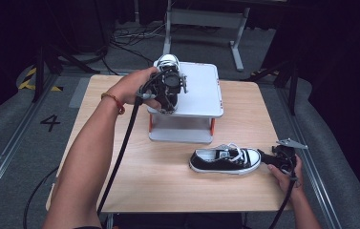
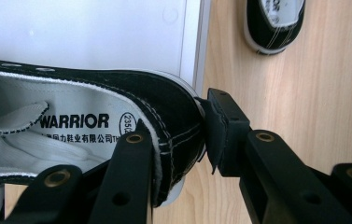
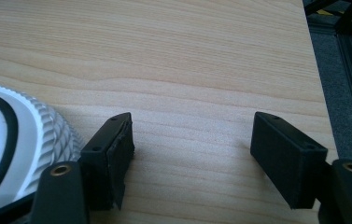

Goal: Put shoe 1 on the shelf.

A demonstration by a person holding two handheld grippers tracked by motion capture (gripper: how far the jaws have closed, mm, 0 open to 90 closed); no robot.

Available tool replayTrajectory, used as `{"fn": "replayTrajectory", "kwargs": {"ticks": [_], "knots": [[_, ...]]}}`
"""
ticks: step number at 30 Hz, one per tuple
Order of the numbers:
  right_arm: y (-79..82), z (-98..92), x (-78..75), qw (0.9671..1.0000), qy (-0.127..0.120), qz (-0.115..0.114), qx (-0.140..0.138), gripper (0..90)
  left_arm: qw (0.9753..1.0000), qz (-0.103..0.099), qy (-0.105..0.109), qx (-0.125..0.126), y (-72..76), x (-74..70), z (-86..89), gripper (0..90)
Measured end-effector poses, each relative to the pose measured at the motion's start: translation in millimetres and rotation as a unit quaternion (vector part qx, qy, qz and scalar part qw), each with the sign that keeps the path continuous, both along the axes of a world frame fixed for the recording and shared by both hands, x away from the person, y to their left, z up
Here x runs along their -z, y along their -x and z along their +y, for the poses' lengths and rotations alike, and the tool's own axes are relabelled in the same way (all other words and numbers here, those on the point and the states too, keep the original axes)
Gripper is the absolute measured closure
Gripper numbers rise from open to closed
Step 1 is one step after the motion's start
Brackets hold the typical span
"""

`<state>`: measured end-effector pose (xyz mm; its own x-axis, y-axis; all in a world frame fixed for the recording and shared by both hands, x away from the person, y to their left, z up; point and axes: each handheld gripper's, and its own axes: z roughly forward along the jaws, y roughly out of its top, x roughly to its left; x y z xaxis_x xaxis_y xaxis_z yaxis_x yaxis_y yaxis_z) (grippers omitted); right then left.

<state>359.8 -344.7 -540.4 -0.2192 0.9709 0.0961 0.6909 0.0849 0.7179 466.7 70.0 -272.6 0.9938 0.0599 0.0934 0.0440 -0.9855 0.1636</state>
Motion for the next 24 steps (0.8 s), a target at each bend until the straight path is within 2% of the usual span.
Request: {"fn": "replayTrajectory", "kwargs": {"ticks": [3, 11, 13, 18, 24], "knots": [[0.0, 0.0, 0.0, 1.0, 0.0, 0.0, 0.0, 30.6, 0.9999, -0.01, 0.005, -0.003, -1.2, 0.5, 3.0, 72.2], [0.1, 0.0, 0.0, 1.0, 0.0, 0.0, 0.0, 30.6, 1.0, -0.004, 0.003, -0.004, -7.3, 0.1, 3.6, 71.8], [0.1, 0.0, 0.0, 1.0, 0.0, 0.0, 0.0, 30.7, 0.9999, -0.011, 0.005, -0.007, -10.3, 1.3, 3.3, 71.7], [0.2, 0.0, -0.1, 1.0, 0.0, 0.0, 0.0, 30.7, 0.9999, -0.003, 0.007, -0.01, -14.0, 1.3, 3.1, 71.5], [0.3, 0.0, 0.0, 1.0, 0.0, 0.0, 0.0, 30.8, 0.9996, -0.023, 0.017, -0.008, -13.1, 1.7, 2.1, 64.9]]}}
